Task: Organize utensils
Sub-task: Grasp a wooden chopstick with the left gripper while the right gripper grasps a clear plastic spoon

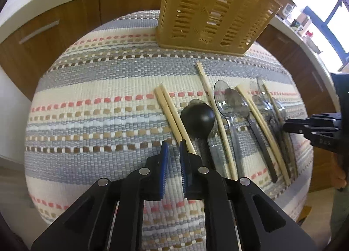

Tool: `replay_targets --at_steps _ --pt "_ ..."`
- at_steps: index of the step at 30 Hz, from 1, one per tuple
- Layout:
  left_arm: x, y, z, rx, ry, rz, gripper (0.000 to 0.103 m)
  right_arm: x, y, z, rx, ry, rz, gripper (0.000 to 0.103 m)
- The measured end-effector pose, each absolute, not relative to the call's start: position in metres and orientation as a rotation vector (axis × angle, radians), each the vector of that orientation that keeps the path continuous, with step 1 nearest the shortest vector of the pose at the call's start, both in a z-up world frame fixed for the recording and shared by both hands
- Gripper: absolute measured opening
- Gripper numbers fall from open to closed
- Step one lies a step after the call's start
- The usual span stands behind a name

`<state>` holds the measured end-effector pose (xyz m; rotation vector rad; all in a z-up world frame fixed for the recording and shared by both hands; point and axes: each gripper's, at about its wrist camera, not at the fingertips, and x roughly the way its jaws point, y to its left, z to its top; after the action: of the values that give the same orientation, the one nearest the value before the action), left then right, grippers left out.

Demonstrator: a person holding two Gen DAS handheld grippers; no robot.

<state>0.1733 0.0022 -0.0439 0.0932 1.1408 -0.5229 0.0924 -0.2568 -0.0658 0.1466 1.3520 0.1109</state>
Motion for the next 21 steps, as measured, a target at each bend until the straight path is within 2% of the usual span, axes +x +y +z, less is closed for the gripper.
replay_targets --at_steps 7,14,17,21 --pt "0.180 -0.020 -0.036 0.123 1.146 -0.479 0.010 0.087 -0.277 -0.062 0.179 1.357 0.121 0.011" --pt "0.195 -0.041 -0.054 0.216 1.155 -0.430 0.013 0.086 -0.279 -0.060 0.120 1.376 0.124 0.012" --pt "0.192 -0.042 -0.054 0.253 1.170 -0.433 0.007 0.085 -0.272 -0.059 0.086 1.389 0.134 0.012" --pt "0.197 -0.033 -0.053 0.202 1.197 -0.453 0.008 0.084 -0.274 -0.058 0.094 1.394 0.143 0.012"
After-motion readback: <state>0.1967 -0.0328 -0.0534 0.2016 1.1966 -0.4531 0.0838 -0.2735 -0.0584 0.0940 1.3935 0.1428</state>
